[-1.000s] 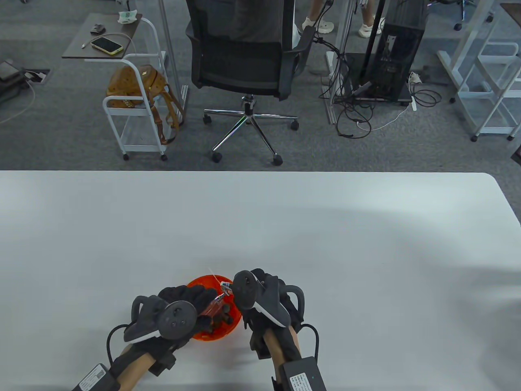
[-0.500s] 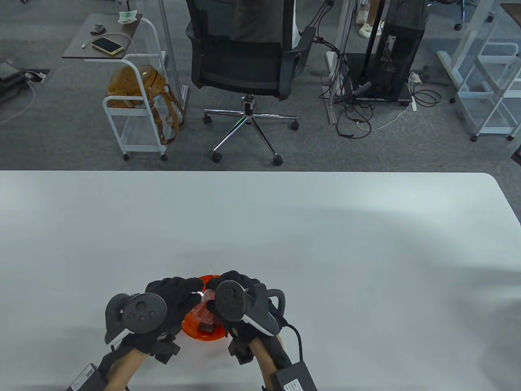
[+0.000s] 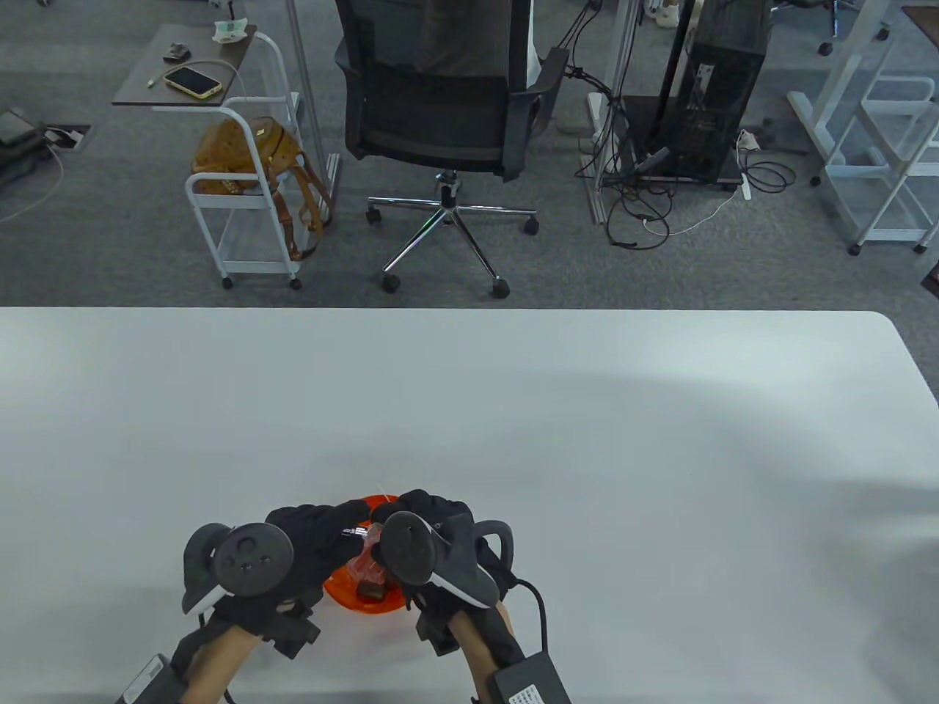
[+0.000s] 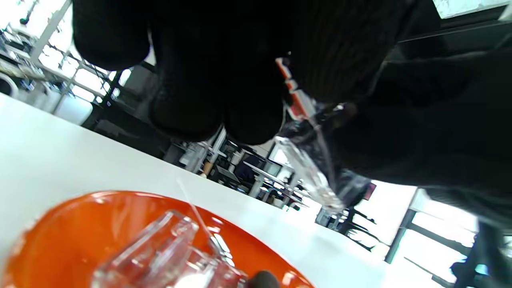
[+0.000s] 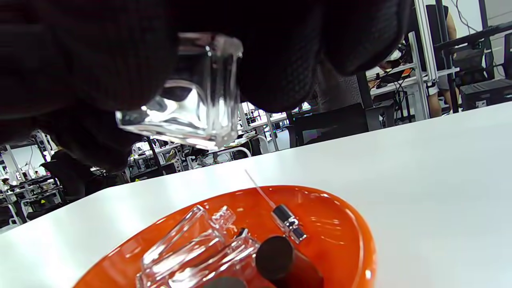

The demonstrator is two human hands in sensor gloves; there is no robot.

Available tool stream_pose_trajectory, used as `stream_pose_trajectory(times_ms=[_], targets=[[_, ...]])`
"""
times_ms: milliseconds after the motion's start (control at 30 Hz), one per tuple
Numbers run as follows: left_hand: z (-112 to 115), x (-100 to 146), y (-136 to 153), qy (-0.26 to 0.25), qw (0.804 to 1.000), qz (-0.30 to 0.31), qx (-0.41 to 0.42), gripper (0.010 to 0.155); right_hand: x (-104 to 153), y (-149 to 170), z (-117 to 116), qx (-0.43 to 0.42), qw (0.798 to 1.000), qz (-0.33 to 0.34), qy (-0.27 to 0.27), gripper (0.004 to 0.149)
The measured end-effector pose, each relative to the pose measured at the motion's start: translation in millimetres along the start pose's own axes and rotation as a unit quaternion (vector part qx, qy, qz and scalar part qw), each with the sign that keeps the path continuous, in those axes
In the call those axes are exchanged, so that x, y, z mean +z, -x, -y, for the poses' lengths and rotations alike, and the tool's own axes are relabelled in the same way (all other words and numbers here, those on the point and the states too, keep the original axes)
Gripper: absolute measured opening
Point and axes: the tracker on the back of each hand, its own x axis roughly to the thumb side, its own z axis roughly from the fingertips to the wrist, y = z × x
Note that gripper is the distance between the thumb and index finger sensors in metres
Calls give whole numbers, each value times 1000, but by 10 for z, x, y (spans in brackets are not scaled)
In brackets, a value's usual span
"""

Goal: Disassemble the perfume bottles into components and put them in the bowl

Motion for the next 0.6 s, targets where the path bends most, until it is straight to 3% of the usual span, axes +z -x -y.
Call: stream_pose_trajectory(times_ms=[133,233,300,600], targets=[[-21,4,0,-17,1000,2,-4,47,3,0,36,-7,1000,0,10,54],[6,10,11,-20,999,-10,-28,51,3,-12,9,1,1000,6,0,54],[5,13,23,-11,1000,2,0,52,3,-21,-5,19,1000,6,4,54],[-10,15,12,-22,1000,-3,-5,51,4,-11,31,-8,1000,8,3,54]])
